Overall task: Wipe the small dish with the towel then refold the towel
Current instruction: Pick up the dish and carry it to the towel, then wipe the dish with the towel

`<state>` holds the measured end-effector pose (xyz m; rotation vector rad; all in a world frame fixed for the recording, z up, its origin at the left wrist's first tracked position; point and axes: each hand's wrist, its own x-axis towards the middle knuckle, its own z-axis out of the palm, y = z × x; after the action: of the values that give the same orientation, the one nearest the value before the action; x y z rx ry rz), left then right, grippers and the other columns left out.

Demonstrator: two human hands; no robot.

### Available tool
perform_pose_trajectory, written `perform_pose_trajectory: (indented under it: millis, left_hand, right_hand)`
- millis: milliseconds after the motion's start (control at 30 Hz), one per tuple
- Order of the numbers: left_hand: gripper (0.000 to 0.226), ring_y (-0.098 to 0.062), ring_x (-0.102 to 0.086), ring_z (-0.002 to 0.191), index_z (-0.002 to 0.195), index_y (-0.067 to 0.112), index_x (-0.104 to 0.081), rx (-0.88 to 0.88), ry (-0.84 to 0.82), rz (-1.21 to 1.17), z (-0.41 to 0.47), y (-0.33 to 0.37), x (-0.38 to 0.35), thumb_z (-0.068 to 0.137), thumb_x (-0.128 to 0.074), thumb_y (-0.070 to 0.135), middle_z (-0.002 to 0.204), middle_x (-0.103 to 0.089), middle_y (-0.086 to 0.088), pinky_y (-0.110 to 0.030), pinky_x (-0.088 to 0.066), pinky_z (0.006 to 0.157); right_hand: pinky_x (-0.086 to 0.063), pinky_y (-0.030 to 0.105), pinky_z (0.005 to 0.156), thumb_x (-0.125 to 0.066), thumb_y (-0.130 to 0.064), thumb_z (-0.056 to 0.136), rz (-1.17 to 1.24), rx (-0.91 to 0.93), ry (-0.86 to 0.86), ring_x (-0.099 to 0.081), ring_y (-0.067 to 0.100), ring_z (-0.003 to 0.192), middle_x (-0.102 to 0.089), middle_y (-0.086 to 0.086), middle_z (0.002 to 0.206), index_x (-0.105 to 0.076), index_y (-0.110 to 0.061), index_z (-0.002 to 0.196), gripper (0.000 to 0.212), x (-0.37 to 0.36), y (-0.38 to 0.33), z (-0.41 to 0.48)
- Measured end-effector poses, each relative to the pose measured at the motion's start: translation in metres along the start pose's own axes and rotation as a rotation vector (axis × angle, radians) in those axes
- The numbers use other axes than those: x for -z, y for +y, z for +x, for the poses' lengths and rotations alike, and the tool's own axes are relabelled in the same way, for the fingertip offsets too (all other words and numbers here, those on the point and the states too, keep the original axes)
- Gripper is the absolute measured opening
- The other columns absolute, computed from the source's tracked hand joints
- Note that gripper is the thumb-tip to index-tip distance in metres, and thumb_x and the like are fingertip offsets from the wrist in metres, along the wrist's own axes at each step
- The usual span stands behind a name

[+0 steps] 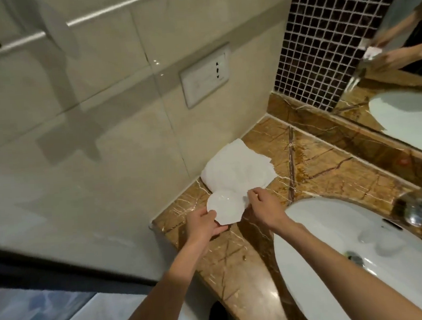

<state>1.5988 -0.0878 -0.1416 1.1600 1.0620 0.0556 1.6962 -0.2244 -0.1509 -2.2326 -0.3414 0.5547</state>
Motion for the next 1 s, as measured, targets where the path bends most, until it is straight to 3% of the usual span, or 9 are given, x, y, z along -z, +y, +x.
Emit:
perform_pose_trajectory:
  millis: [100,233,333,433,533,633,733,833,1000]
  left_hand:
    - [0.037,-0.035,-0.066,0.09,0.126,-0.004,-0.054,-0.007,0.005,0.028,0.016,0.013,0.01,0.088,-0.055,-0.004,0.105,-0.057,-0.01,-0.027,-0.058,0.048]
    - [0.039,-0.028,-0.066,0.079,0.127,-0.005,-0.051,-0.002,-0.001,0.014,0.032,0.02,0.012,0.088,-0.052,-0.007,0.112,-0.057,-0.014,-0.025,-0.058,0.047]
    - [0.038,-0.024,-0.066,0.078,0.126,-0.004,-0.052,0.0,-0.002,-0.011,0.042,0.021,0.009,0.088,-0.053,-0.008,0.11,-0.058,-0.014,-0.023,-0.057,0.048]
    - [0.036,-0.036,-0.069,0.092,0.124,-0.004,-0.055,0.024,-0.013,-0.055,0.047,0.021,0.003,0.089,-0.051,-0.009,0.114,-0.063,-0.017,-0.03,-0.061,0.057]
    - [0.035,-0.039,-0.067,0.098,0.124,-0.001,-0.056,0.06,-0.031,-0.093,0.052,0.023,-0.005,0.09,-0.05,-0.009,0.118,-0.064,-0.018,-0.038,-0.061,0.069]
    - [0.032,-0.038,-0.066,0.101,0.118,0.004,-0.057,0.066,-0.001,-0.125,0.055,0.025,-0.015,0.09,-0.051,-0.009,0.11,-0.065,-0.015,-0.03,-0.06,0.059]
    - [0.028,-0.036,-0.068,0.094,0.103,0.012,-0.06,0.054,0.004,-0.16,0.059,0.026,-0.027,0.089,-0.051,-0.011,0.094,-0.067,-0.008,-0.03,-0.06,0.054]
    - [0.037,-0.031,-0.07,0.083,0.122,0.008,-0.058,0.048,0.013,-0.15,0.064,0.026,-0.034,0.089,-0.054,-0.008,0.094,-0.068,-0.008,-0.031,-0.061,0.058]
    - [0.046,-0.029,-0.069,0.077,0.129,0.005,-0.052,0.046,0.032,-0.195,0.071,0.027,-0.032,0.086,-0.058,-0.009,0.097,-0.066,-0.009,-0.032,-0.061,0.059]
  right_hand:
    - [-0.041,0.03,0.076,-0.045,-0.023,0.098,-0.086,-0.059,0.118,-0.058,0.024,0.092,-0.064,0.011,0.109,-0.054,-0.005,0.128,0.036,0.002,0.001,0.029]
    - [-0.042,0.041,0.102,-0.054,-0.02,0.094,-0.164,-0.145,0.129,-0.05,0.037,0.127,-0.049,0.021,0.142,-0.037,-0.002,0.143,0.055,0.013,0.013,0.067]
    - [-0.041,0.049,0.107,-0.064,-0.028,0.09,-0.177,-0.187,0.109,-0.043,0.036,0.132,-0.038,0.017,0.151,-0.028,-0.007,0.147,0.07,0.021,0.017,0.093]
    - [-0.046,0.052,0.1,-0.07,-0.039,0.083,-0.197,-0.24,0.062,-0.048,0.035,0.125,-0.045,0.015,0.141,-0.033,-0.01,0.139,0.073,0.02,0.019,0.112]
    - [-0.038,0.054,0.107,-0.072,-0.045,0.078,-0.299,-0.29,0.082,-0.04,0.039,0.131,-0.039,0.019,0.144,-0.03,-0.011,0.139,0.082,0.008,0.021,0.12]
    - [-0.04,0.052,0.105,-0.072,-0.046,0.077,-0.337,-0.333,0.093,-0.044,0.038,0.127,-0.047,0.021,0.137,-0.042,-0.007,0.133,0.075,0.002,0.018,0.123]
    - [-0.049,0.047,0.093,-0.072,-0.032,0.078,-0.341,-0.249,0.095,-0.059,0.034,0.106,-0.064,0.014,0.113,-0.055,-0.007,0.115,0.048,0.009,0.016,0.121]
    - [-0.053,0.041,0.083,-0.065,-0.008,0.082,-0.244,-0.131,0.138,-0.06,0.029,0.097,-0.065,0.012,0.11,-0.056,-0.006,0.115,0.034,0.012,0.014,0.117]
    - [-0.047,0.034,0.069,-0.063,-0.012,0.085,-0.143,-0.047,0.228,-0.053,0.022,0.081,-0.06,0.007,0.096,-0.053,-0.007,0.113,0.031,0.004,-0.001,0.107]
